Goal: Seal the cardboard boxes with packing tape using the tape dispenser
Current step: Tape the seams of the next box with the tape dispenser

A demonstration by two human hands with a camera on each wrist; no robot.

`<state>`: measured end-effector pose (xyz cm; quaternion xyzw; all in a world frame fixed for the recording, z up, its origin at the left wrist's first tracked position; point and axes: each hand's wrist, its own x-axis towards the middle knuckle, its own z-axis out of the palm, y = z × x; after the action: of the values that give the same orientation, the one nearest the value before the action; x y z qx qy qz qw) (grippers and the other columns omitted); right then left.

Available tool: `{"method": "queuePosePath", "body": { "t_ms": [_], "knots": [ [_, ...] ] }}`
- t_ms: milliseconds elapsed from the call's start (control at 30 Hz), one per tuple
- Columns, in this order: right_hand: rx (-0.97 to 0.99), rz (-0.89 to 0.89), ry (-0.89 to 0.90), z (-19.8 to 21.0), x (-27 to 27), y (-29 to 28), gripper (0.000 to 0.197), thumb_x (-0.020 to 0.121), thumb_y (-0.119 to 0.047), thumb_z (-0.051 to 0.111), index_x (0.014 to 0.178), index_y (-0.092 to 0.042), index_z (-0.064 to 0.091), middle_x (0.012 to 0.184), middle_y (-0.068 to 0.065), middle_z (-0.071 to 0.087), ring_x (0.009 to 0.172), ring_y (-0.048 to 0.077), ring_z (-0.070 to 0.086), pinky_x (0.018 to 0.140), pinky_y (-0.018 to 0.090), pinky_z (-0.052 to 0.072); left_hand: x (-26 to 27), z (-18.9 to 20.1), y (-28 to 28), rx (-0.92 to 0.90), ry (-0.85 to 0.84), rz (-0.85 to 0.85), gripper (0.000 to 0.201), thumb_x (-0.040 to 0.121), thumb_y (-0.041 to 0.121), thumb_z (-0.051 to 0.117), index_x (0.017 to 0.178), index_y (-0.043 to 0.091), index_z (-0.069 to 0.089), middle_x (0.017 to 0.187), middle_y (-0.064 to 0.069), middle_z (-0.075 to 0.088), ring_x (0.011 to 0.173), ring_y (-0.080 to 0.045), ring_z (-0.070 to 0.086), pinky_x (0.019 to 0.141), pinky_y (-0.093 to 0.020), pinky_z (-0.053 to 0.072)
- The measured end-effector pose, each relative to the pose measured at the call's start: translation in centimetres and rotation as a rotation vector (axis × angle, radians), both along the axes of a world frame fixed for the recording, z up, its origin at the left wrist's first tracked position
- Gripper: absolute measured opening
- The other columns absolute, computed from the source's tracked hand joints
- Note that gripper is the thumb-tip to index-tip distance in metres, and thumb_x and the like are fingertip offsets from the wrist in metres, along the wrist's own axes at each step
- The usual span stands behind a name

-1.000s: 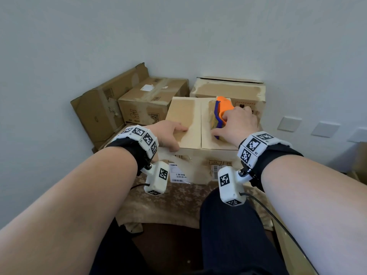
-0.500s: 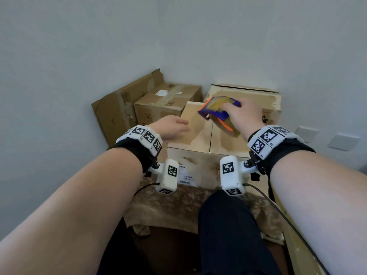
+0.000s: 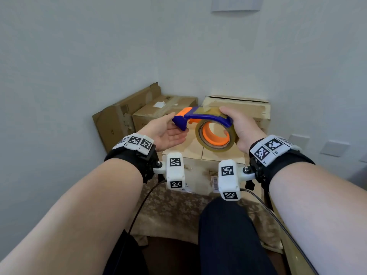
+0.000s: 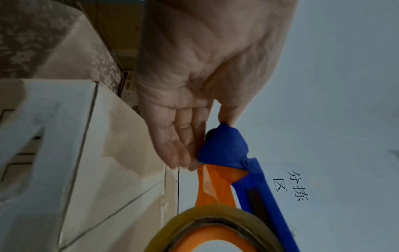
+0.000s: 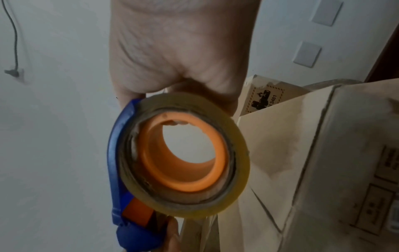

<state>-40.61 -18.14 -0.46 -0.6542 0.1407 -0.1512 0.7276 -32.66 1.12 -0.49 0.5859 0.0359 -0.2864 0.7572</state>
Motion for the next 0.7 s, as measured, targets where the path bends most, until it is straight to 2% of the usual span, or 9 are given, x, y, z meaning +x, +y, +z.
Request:
{"method": "queuePosePath", "body": {
  "t_ms": [100, 200, 267, 433, 500, 567, 633, 700],
  "knots": [
    [0.032, 0.025, -0.007, 0.2, -0.7, 0.3, 0.018, 0.087, -0.034, 0.064, 0.077, -0.018, 0.063, 0.057, -0.006, 0.061, 0.053, 0.009, 0.057, 0.067, 0.028, 0.046, -0.4, 0.0, -0.1, -0.028, 0.028, 0.042, 0.046, 0.1, 0.042, 0.04, 0.111, 0.003, 0.061, 0.085, -0.011, 0.07, 0.079, -0.02, 0.063, 0.07, -0.033, 0.052],
    [0.038, 0.052, -0.014, 0.4, -1.0, 0.6, 0.018, 0.088, -0.034, 0.064, 0.078, -0.018, 0.064, 0.057, -0.005, 0.063, 0.05, 0.007, 0.058, 0.064, 0.026, 0.046, -1.0, 0.0, -0.1, 0.004, 0.027, 0.052, 0.024, 0.096, 0.026, 0.051, 0.098, 0.005, 0.062, 0.069, -0.007, 0.07, 0.069, -0.016, 0.061, 0.066, -0.03, 0.052],
    [0.044, 0.062, -0.014, 0.6, -1.2, 0.7, 0.018, 0.087, -0.034, 0.065, 0.08, -0.018, 0.065, 0.058, -0.005, 0.065, 0.05, 0.007, 0.06, 0.062, 0.026, 0.047, -1.2, 0.1, -0.1, 0.021, 0.022, 0.064, 0.018, 0.095, 0.02, 0.053, 0.096, 0.005, 0.062, 0.066, -0.006, 0.07, 0.067, -0.014, 0.061, 0.066, -0.03, 0.052],
    [0.001, 0.084, -0.006, 0.5, -1.3, 0.6, 0.021, 0.086, -0.038, 0.066, 0.082, -0.018, 0.066, 0.06, -0.004, 0.066, 0.06, 0.01, 0.06, 0.071, 0.029, 0.048, -1.3, 0.5, 0.2, 0.133, -0.009, 0.115, 0.014, 0.095, 0.009, 0.051, 0.103, 0.005, 0.061, 0.068, -0.005, 0.067, 0.06, -0.012, 0.06, 0.059, -0.03, 0.052],
    [-0.051, 0.108, 0.018, 0.4, -1.3, 0.7, 0.025, 0.085, -0.043, 0.066, 0.08, -0.018, 0.066, 0.062, -0.003, 0.066, 0.068, 0.014, 0.06, 0.079, 0.031, 0.049, -1.2, 0.7, 0.3, 0.186, -0.027, 0.173, 0.009, 0.095, 0.006, 0.049, 0.094, 0.005, 0.058, 0.057, -0.004, 0.06, 0.06, -0.012, 0.056, 0.06, -0.031, 0.052],
    [-0.11, 0.133, 0.037, 0.5, -1.4, 0.9, 0.028, 0.084, -0.046, 0.067, 0.079, -0.018, 0.067, 0.068, -0.001, 0.068, 0.074, 0.017, 0.061, 0.086, 0.034, 0.048, -1.1, 1.0, 0.4, 0.244, -0.053, 0.206, 0.011, 0.095, 0.003, 0.048, 0.087, 0.006, 0.055, 0.053, -0.003, 0.056, 0.059, -0.012, 0.054, 0.064, -0.032, 0.054],
    [-0.161, 0.146, 0.037, 0.7, -1.4, 1.1, 0.031, 0.084, -0.047, 0.067, 0.081, -0.016, 0.068, 0.075, 0.002, 0.069, 0.077, 0.017, 0.062, 0.087, 0.034, 0.048, -1.1, 1.4, 0.6, 0.293, -0.075, 0.217, 0.015, 0.096, 0.002, 0.047, 0.083, 0.006, 0.055, 0.049, -0.002, 0.055, 0.058, -0.012, 0.052, 0.068, -0.031, 0.053],
    [-0.202, 0.158, 0.038, 1.1, -1.4, 1.2, 0.035, 0.083, -0.05, 0.066, 0.085, -0.016, 0.069, 0.077, 0.003, 0.07, 0.078, 0.017, 0.062, 0.086, 0.033, 0.048, -1.0, 1.7, 0.7, 0.322, -0.086, 0.231, 0.016, 0.096, 0.003, 0.049, 0.08, 0.007, 0.054, 0.053, -0.002, 0.055, 0.058, -0.011, 0.051, 0.066, -0.03, 0.053]
  ]
}}
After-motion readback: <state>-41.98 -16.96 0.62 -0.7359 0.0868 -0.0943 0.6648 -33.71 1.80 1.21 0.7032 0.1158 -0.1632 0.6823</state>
